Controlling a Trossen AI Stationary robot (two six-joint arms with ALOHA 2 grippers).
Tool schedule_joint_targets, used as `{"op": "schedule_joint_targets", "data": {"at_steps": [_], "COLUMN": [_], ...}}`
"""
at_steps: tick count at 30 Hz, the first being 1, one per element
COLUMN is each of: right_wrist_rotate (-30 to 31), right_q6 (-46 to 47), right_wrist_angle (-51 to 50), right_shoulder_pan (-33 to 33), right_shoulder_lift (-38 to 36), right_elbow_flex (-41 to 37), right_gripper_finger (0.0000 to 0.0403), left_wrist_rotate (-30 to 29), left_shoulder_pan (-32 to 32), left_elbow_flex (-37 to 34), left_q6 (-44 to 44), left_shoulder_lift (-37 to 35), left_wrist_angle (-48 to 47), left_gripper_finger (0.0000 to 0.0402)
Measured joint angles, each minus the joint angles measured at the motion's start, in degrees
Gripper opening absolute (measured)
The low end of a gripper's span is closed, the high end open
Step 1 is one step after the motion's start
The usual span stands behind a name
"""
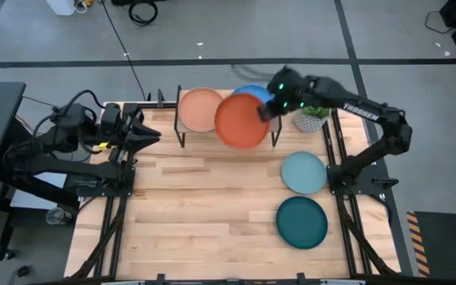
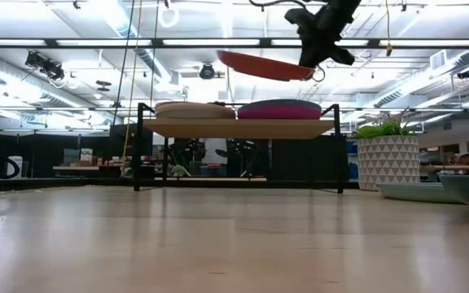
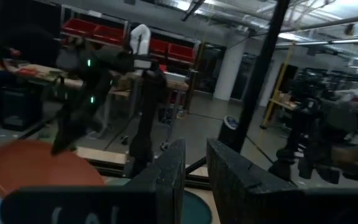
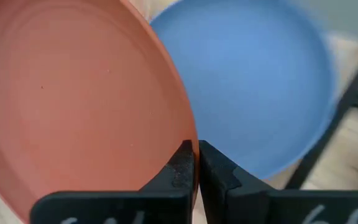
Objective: Place and stack plates onto a shelf
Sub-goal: Stack the orange plate on the blue plate on the shelf, then stack the light blue plate on the brown plate on the shelf
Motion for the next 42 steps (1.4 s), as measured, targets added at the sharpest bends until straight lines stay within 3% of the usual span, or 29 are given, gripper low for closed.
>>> {"op": "schedule_joint_targets", "data": {"at_steps": [8,16,24,29,35,42], "right_wrist_rotate": [-7.49,-8.84,-8.73,-4.22,-4.65,-3.45], "right_q6": [-2.69,-7.85,-11.97,-13.21,-16.57,-19.60], "right_wrist_angle": [-1.01,-8.59,-11.75,-15.01,-21.74,-30.52], "right_shoulder_pan": [-12.58,-17.31,-18.30,-18.37,-17.51,-10.88], "right_shoulder_lift": [5.89,11.43,11.56,10.51,7.03,2.13], "right_elbow_flex": [4.45,9.84,10.07,10.07,10.07,10.07], "right_gripper_finger": [0.0020,0.0037,0.0114,0.0155,0.0165,0.0163], "left_wrist_rotate": [-4.73,-4.71,-4.69,-4.69,-4.56,-4.27], "left_shoulder_pan": [0.02,0.00,0.02,0.02,0.02,0.02], "left_elbow_flex": [0.00,0.00,0.00,0.00,0.00,0.00], "left_q6": [2.86,3.02,3.18,4.46,4.55,5.18], "left_shoulder_lift": [4.84,7.38,7.27,7.27,7.27,7.27], "left_wrist_angle": [-0.38,-0.38,-0.34,-0.34,-1.05,-3.29], "left_gripper_finger": [0.0071,0.0071,0.0071,0.0071,0.0071,0.0071]}}
